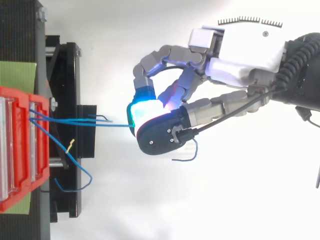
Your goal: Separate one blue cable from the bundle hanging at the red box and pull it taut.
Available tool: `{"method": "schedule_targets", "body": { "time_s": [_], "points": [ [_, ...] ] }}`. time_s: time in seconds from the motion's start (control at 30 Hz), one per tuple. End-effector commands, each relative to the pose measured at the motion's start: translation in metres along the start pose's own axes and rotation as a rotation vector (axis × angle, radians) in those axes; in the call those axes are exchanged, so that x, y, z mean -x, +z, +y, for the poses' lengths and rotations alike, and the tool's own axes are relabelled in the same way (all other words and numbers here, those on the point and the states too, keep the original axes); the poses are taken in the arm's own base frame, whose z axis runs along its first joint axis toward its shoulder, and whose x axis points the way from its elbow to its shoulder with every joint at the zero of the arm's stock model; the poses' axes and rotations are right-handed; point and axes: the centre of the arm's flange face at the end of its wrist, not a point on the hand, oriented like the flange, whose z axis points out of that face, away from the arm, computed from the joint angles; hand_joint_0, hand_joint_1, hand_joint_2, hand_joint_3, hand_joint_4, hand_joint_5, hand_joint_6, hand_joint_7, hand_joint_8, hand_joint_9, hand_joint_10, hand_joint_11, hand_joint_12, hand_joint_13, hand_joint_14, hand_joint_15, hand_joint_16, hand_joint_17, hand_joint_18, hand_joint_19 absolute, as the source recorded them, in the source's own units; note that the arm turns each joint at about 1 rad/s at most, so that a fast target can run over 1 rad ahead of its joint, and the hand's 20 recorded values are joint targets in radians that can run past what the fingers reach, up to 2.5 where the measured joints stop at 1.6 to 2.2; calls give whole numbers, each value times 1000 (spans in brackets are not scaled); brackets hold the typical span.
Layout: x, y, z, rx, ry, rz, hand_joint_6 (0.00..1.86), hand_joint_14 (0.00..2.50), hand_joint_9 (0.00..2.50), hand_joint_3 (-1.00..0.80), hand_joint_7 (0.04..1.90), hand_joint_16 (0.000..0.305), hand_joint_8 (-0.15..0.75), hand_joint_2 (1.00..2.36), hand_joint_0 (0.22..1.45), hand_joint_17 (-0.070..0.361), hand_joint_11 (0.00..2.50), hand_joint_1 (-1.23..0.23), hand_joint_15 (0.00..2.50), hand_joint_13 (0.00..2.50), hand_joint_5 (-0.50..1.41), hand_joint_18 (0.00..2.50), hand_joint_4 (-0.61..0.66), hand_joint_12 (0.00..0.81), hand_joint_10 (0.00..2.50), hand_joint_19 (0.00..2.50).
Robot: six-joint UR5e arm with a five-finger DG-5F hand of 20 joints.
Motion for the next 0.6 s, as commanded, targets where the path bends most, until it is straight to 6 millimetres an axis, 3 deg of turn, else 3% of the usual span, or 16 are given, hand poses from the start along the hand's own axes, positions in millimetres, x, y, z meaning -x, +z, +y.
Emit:
{"method": "schedule_targets", "body": {
  "time_s": [0.0, 0.33, 0.57],
  "points": [
    [-1, 0, 0, 0, -1, 4, 911, 16, 1363, -119, 1310, 43, 325, 1028, 612, 97, 974, -771, 430, 895, -127, 694, 36, 327, 25, 476],
    [-1, 0, 0, 2, -3, 4, 914, 16, 1414, -236, 1247, 43, 318, 1022, 621, 97, 1118, -737, 431, 907, -152, 686, 51, 329, 27, 460],
    [0, 0, -4, -4, -5, 3, 916, 20, 1543, -278, 1213, 43, 269, 1020, 625, 97, 1632, -712, 500, 959, -163, 693, 62, 336, 11, 464]
  ]
}}
